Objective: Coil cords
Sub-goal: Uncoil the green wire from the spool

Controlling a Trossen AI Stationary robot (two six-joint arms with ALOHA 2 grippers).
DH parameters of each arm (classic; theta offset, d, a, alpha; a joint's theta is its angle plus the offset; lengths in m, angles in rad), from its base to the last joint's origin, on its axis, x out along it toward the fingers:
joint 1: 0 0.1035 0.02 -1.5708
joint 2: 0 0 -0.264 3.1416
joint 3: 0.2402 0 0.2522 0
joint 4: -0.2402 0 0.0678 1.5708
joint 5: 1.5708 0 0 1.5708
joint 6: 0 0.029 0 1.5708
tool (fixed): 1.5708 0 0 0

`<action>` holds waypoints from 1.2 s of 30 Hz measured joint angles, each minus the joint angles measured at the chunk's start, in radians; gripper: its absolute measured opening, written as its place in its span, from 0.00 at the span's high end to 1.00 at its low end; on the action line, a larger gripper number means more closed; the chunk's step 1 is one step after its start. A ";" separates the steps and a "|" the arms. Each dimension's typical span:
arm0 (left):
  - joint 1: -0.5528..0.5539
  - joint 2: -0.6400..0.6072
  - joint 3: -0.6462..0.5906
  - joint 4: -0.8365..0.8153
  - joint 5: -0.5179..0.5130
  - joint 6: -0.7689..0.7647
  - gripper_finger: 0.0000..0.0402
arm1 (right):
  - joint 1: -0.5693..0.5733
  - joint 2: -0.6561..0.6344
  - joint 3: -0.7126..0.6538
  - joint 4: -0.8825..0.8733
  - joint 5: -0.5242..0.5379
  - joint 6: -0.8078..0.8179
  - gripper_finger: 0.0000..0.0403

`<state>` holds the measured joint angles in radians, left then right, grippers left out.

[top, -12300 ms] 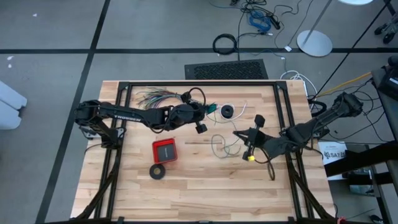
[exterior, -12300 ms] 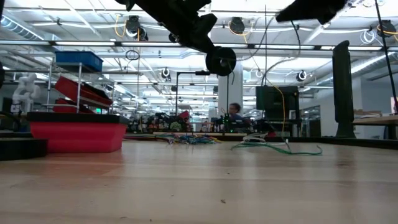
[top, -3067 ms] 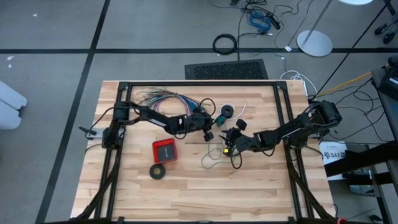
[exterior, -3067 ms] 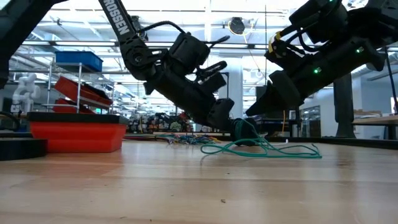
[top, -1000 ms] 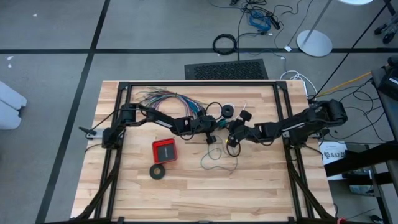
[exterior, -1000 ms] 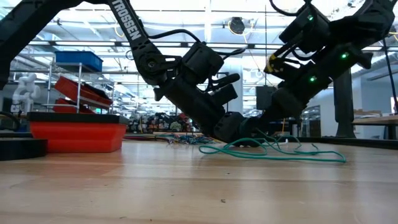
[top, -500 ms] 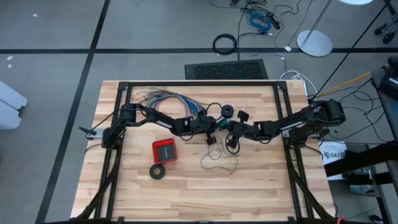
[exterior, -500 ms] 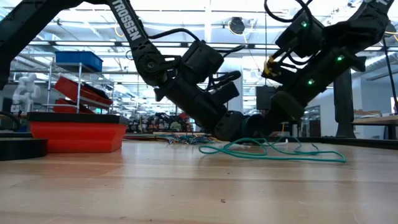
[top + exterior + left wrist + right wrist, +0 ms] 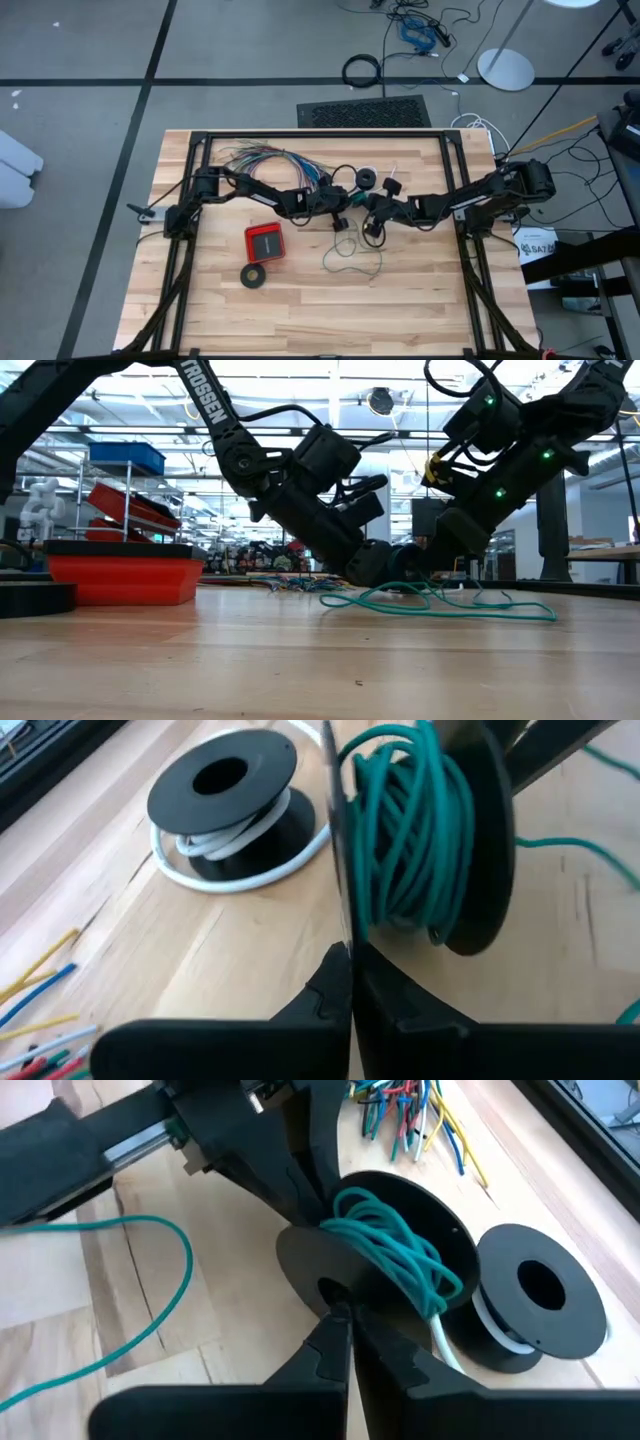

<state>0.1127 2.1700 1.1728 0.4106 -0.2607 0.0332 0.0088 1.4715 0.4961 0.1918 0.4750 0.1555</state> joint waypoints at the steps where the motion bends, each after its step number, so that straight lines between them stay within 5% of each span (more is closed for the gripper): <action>1: 0.000 0.000 0.000 -0.006 -0.001 0.000 0.99 | 0.008 0.000 0.000 -0.005 0.009 0.001 0.98; 17: -0.019 0.000 0.001 -0.035 -0.011 -0.001 1.00 | 0.132 -0.019 0.002 -0.060 0.263 0.026 0.65; 36: -0.067 -0.073 0.000 -0.038 -0.006 0.032 1.00 | 0.128 -0.026 0.002 -0.012 0.199 0.023 0.63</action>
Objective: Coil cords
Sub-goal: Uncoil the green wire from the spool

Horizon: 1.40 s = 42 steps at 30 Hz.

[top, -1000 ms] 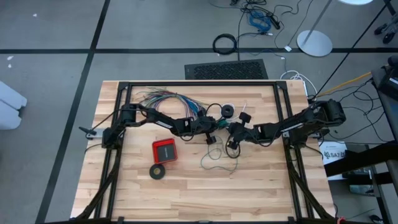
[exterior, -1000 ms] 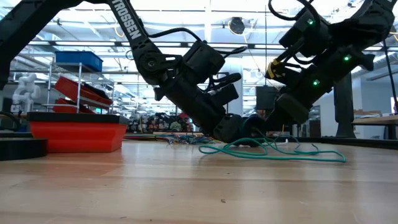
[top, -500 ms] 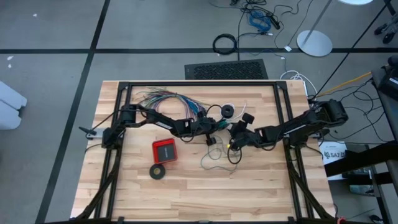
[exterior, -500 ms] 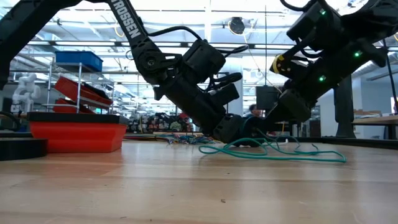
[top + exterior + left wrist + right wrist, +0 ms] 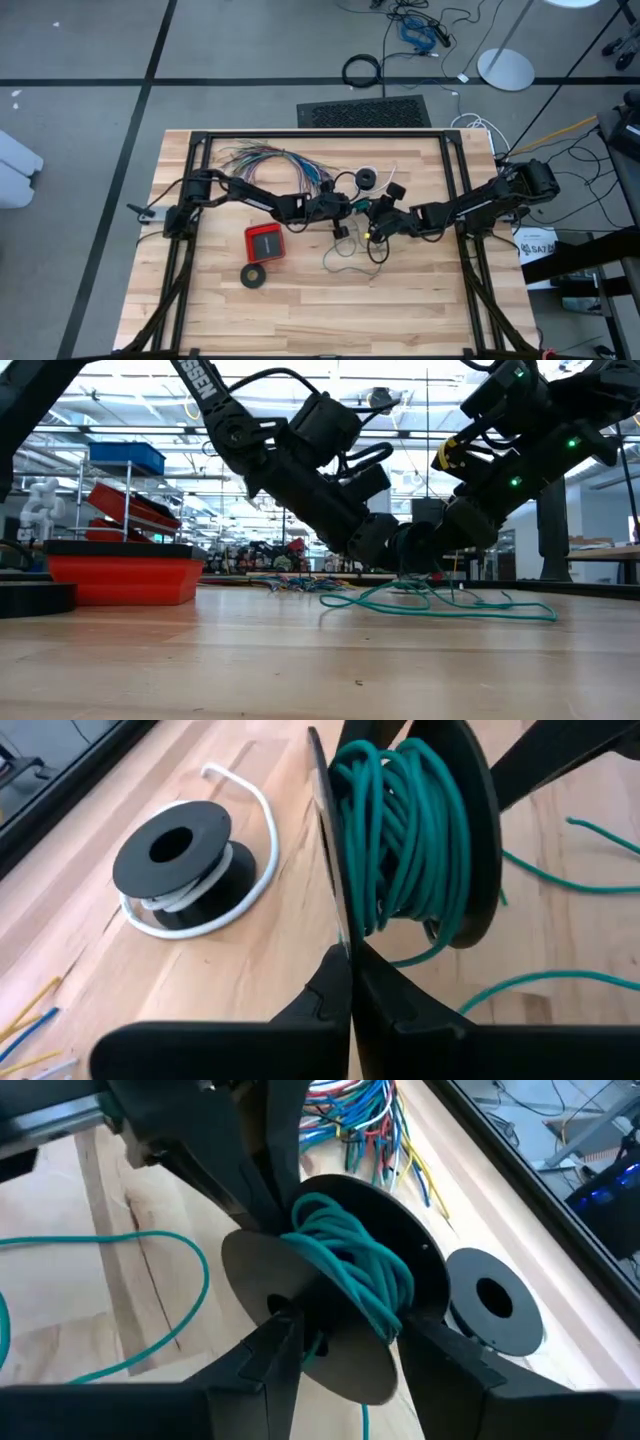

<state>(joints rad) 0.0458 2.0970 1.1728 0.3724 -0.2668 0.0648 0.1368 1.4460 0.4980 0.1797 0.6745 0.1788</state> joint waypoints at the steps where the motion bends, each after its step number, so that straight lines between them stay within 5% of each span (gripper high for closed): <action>1: -0.003 -0.001 0.000 0.001 0.000 0.002 1.00 | 0.000 0.000 0.000 0.005 -0.002 -0.003 0.63; 42: -0.031 -0.003 0.006 0.036 -0.068 -0.003 0.95 | 0.010 0.000 -0.002 0.033 -0.078 -0.008 0.67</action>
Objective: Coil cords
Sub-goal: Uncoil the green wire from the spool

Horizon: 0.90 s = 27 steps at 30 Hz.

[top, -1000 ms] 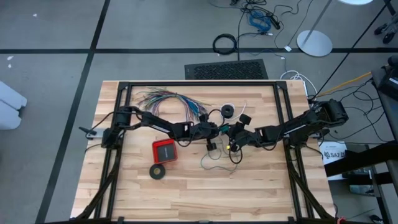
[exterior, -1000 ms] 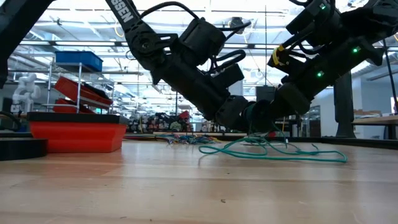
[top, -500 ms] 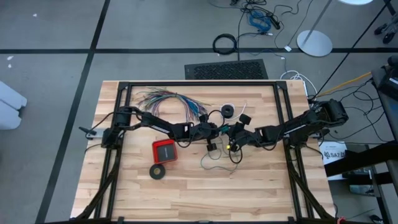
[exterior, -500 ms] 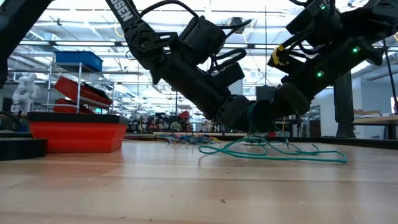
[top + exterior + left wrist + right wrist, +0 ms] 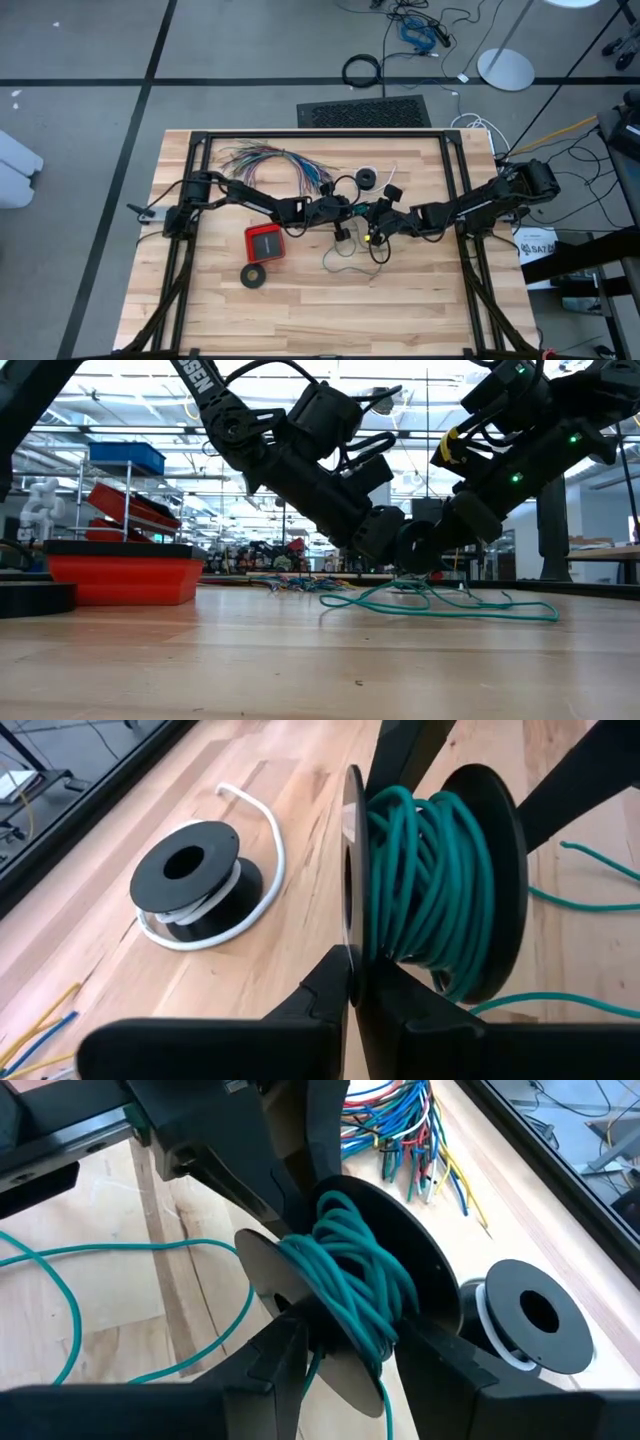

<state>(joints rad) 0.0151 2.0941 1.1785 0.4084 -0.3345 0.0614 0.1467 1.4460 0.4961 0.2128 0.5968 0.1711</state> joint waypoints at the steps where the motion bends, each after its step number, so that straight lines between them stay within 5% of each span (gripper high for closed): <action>1: 0.000 0.000 0.001 0.000 0.001 0.001 0.96 | 0.000 0.000 0.000 -0.002 0.002 0.000 0.67; 17: 0.014 -0.057 0.002 0.042 -0.103 -0.002 0.99 | 0.092 -0.198 0.003 -0.080 0.184 -0.025 0.67; 27: 0.050 -0.123 -0.002 0.086 0.004 -0.078 1.00 | 0.234 -0.201 0.003 -0.109 0.374 0.015 0.67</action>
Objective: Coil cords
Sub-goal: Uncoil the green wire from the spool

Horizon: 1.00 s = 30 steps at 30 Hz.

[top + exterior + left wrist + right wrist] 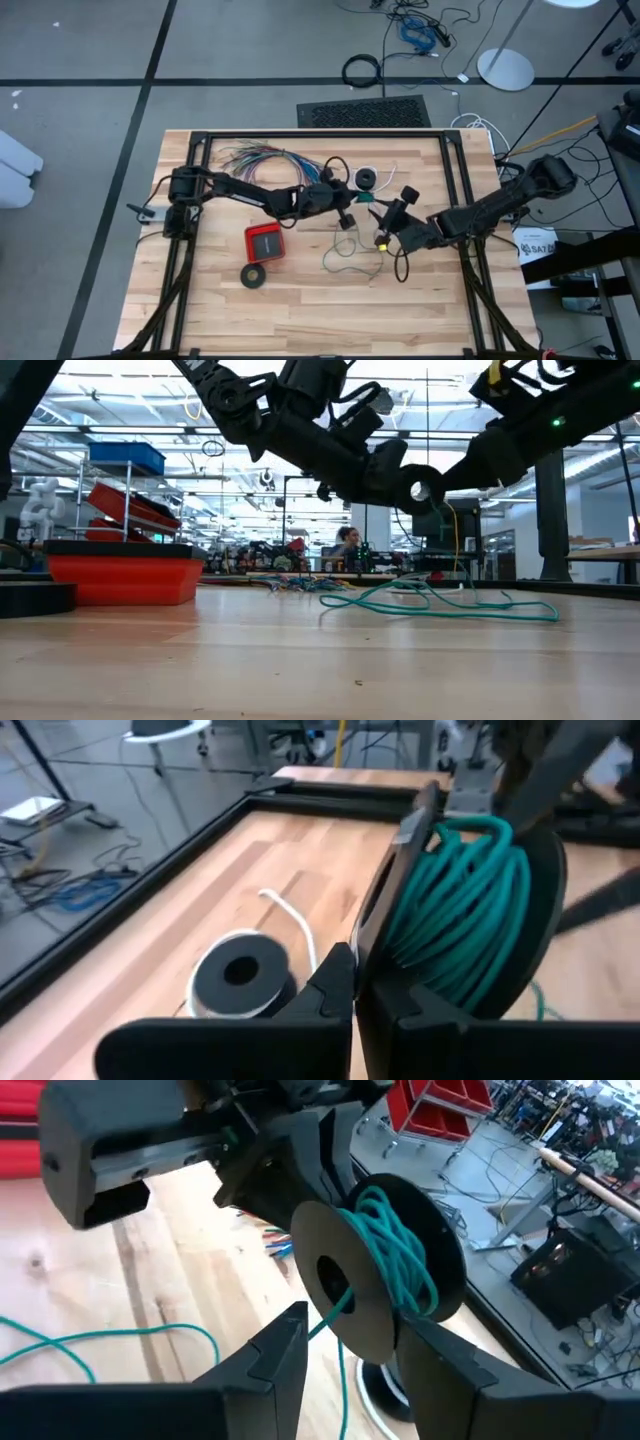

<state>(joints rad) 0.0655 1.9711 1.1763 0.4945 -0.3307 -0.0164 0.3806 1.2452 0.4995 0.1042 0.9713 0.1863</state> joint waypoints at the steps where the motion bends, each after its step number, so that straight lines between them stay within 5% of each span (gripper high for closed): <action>1: 0.002 -0.001 0.000 0.009 0.010 -0.007 1.00 | 0.015 0.003 0.000 -0.005 0.018 0.006 0.67; 6: 0.003 -0.002 0.000 0.019 0.052 -0.005 1.00 | 0.060 0.002 -0.002 -0.058 0.132 -0.011 0.67; 16: -0.001 -0.009 0.003 0.007 -0.014 0.015 1.00 | 0.052 -0.098 -0.002 -0.081 0.141 -0.059 0.67; 23: 0.011 -0.009 0.002 0.069 -0.017 -0.027 1.00 | 0.046 -0.098 -0.002 -0.026 -0.003 -0.026 0.67; 30: 0.027 -0.009 0.002 0.136 0.009 -0.086 1.00 | 0.020 0.001 -0.003 0.163 -0.005 -0.137 0.67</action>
<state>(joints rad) 0.0921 1.9617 1.1782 0.6308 -0.3220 -0.1023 0.4006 1.2462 0.4970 0.2675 0.9658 0.0490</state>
